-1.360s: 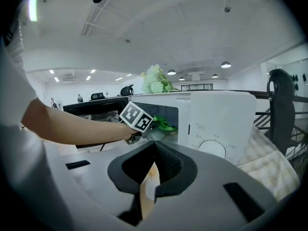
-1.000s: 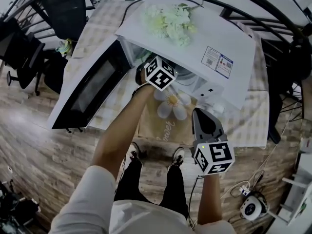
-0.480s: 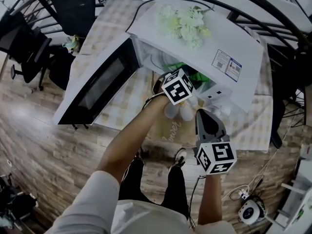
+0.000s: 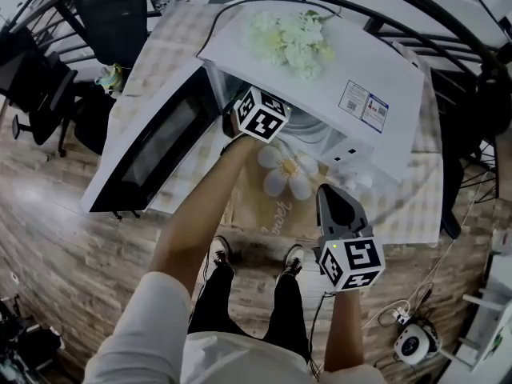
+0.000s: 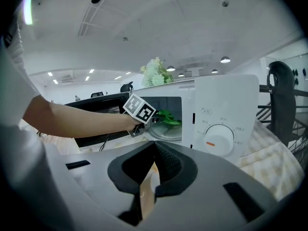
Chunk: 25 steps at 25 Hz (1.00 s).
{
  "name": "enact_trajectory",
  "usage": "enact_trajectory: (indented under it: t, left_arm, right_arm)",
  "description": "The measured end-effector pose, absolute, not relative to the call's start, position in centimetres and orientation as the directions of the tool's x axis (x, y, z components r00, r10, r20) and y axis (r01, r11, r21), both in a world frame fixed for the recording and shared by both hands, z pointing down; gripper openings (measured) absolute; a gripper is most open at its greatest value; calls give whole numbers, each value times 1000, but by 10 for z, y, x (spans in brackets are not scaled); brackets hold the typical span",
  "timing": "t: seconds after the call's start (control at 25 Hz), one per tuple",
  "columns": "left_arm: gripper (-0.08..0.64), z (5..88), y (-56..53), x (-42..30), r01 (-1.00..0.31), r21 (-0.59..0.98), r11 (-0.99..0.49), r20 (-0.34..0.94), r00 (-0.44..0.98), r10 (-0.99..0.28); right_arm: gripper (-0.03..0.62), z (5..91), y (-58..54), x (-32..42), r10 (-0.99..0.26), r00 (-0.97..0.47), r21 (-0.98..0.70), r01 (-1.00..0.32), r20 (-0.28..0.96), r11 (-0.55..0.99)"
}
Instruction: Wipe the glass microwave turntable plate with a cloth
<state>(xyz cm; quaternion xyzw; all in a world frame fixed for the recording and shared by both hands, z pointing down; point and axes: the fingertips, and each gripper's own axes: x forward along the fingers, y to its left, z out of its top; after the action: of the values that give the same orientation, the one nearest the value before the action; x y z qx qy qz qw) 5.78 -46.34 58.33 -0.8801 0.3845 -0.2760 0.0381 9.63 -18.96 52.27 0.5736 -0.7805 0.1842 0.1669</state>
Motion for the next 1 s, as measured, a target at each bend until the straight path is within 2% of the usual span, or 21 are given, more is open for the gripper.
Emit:
enact_trajectory:
  t: [0.32,0.48,0.68,1.0]
  left_arm:
    - [153,606,-462,49,-611,-279,-740,572,513,-640]
    - [151,607,-434,50,-574,-198,-795,627,549,-553]
    - [148,605,-389,70,-505,-68,-860,612,660,-436]
    - [149,600,-357,131,-378,50,-925,557,779,-288]
  right_arm:
    - [13,526,-190,95,-828,-294,-98,-954,478,283]
    - [12,523,-193,91,-830,-306,-103,-951,467,293]
    - [12,526,-195,89,-823,-316,-103,-947,471,304]
    - [13,529,-194,93,-821,-306,-105,-950,482,293]
